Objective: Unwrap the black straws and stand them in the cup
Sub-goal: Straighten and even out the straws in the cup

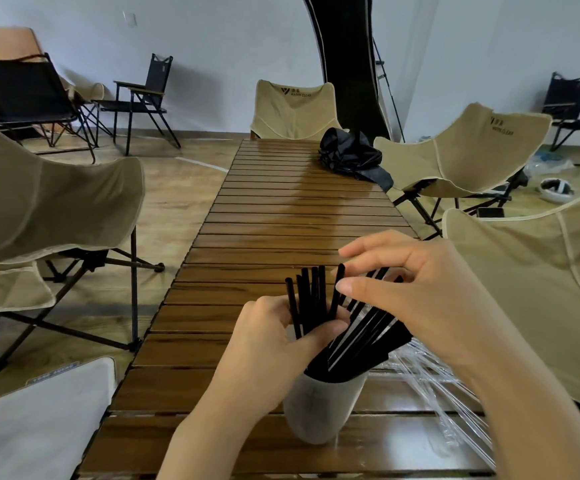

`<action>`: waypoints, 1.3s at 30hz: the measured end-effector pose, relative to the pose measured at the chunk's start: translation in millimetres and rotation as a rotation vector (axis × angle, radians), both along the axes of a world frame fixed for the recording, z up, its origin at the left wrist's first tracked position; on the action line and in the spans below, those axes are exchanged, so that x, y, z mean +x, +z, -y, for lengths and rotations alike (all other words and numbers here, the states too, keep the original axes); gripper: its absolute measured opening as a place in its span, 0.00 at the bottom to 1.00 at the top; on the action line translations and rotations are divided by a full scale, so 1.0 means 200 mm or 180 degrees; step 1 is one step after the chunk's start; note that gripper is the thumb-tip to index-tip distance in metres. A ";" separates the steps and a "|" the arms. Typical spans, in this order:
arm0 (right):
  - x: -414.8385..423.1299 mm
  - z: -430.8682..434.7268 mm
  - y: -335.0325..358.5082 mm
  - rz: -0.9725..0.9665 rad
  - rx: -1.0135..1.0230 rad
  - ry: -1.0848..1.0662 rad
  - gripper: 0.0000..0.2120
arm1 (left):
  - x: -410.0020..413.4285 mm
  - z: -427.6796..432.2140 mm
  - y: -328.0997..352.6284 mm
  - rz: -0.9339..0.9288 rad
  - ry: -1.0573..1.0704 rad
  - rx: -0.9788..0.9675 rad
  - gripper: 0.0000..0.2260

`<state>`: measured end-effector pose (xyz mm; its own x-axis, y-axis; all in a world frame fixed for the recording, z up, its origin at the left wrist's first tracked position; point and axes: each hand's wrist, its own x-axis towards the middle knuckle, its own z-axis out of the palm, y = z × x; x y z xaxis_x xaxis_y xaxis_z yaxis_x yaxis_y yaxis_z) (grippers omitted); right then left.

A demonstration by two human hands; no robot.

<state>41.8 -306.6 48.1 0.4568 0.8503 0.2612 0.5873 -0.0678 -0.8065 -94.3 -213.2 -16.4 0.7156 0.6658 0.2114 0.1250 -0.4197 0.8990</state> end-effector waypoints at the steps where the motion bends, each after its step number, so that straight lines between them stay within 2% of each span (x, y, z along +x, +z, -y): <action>1: 0.00 0.00 0.00 0.0020 0.0006 0.0018 0.03 | 0.00 0.00 0.00 -0.0010 -0.0005 0.0034 0.06; 7: 0.00 0.00 -0.01 0.0145 0.0103 -0.0024 0.02 | -0.02 -0.01 0.00 -0.0014 -0.0035 0.0019 0.08; 16: -0.01 0.01 0.01 0.0094 0.1042 -0.0218 0.04 | -0.03 -0.03 0.00 -0.0006 -0.0012 0.0171 0.08; 22: -0.03 -0.01 0.00 0.0477 0.1452 0.0024 0.05 | -0.01 -0.03 -0.02 0.0170 0.0033 0.0373 0.10; 25: -0.04 -0.02 0.00 0.0677 0.1427 0.0014 0.06 | -0.01 -0.03 -0.02 0.0042 0.0069 0.0468 0.12; 28: -0.03 -0.02 -0.01 0.0927 0.1258 -0.0085 0.14 | -0.02 -0.03 -0.01 0.0027 0.0043 0.0448 0.14; 33: 0.00 -0.01 -0.02 0.1057 0.1439 -0.0587 0.21 | -0.03 -0.03 -0.01 0.0082 -0.0001 0.0391 0.09; 36: 0.04 0.00 -0.03 0.1038 0.1661 -0.1240 0.23 | -0.04 -0.03 0.00 0.0027 0.0039 0.0411 0.06; 39: 0.09 0.01 -0.06 0.1067 0.1558 -0.1791 0.24 | -0.06 -0.05 -0.01 -0.0001 0.0068 0.0337 0.05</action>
